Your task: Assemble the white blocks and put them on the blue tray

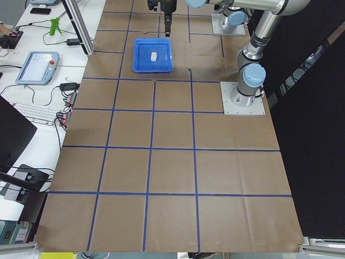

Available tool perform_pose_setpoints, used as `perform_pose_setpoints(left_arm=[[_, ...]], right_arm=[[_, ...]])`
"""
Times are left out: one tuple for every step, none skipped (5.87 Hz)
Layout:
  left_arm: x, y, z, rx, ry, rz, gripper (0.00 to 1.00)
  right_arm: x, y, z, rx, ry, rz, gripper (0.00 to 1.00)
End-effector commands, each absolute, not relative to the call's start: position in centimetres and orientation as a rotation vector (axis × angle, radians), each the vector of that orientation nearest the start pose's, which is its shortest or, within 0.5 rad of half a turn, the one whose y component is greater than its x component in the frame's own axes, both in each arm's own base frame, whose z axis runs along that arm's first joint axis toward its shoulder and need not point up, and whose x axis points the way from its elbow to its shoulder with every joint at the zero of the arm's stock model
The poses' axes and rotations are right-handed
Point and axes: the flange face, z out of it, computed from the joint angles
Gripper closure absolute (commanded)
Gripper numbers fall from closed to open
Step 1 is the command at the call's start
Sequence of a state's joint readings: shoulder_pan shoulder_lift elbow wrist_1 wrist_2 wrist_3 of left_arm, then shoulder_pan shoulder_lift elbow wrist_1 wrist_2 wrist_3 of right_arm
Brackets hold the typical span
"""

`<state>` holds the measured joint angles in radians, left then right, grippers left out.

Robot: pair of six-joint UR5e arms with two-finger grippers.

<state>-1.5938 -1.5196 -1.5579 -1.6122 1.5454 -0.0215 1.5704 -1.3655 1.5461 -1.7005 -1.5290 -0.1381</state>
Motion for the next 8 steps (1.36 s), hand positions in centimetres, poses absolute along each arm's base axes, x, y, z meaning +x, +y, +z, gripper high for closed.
perform_pose_setpoints(left_arm=[[-14.7, -46.8, 51.5, 0.003, 3.166, -0.036, 0.01], [-14.7, -46.7, 51.6, 0.001, 3.166, -0.038, 0.01], [-14.7, -46.7, 51.6, 0.001, 3.168, -0.038, 0.01], [-14.7, -46.8, 51.4, 0.003, 3.168, -0.033, 0.01], [-14.7, -46.8, 51.4, 0.003, 3.168, -0.033, 0.01], [-14.7, -47.0, 51.4, 0.003, 3.168, -0.033, 0.01], [-14.8, -47.0, 51.4, 0.003, 3.171, -0.033, 0.01], [-14.8, -46.9, 51.3, 0.003, 3.171, -0.031, 0.01]], right_arm=[[15.0, -54.2, 47.1, -0.013, 3.116, 0.17, 0.0], [15.7, -53.4, 48.2, -0.035, 3.131, 0.2, 0.0], [15.8, -53.2, 48.3, -0.039, 3.125, 0.197, 0.0], [15.7, -53.3, 48.1, -0.046, 3.124, 0.202, 0.0], [15.4, -53.4, 48.1, -0.03, 3.125, 0.195, 0.0], [15.1, -53.5, 48.1, -0.021, 3.131, 0.193, 0.0], [15.1, -53.5, 48.2, -0.021, 3.134, 0.188, 0.0], [15.0, -53.5, 48.2, -0.019, 3.134, 0.188, 0.0]])
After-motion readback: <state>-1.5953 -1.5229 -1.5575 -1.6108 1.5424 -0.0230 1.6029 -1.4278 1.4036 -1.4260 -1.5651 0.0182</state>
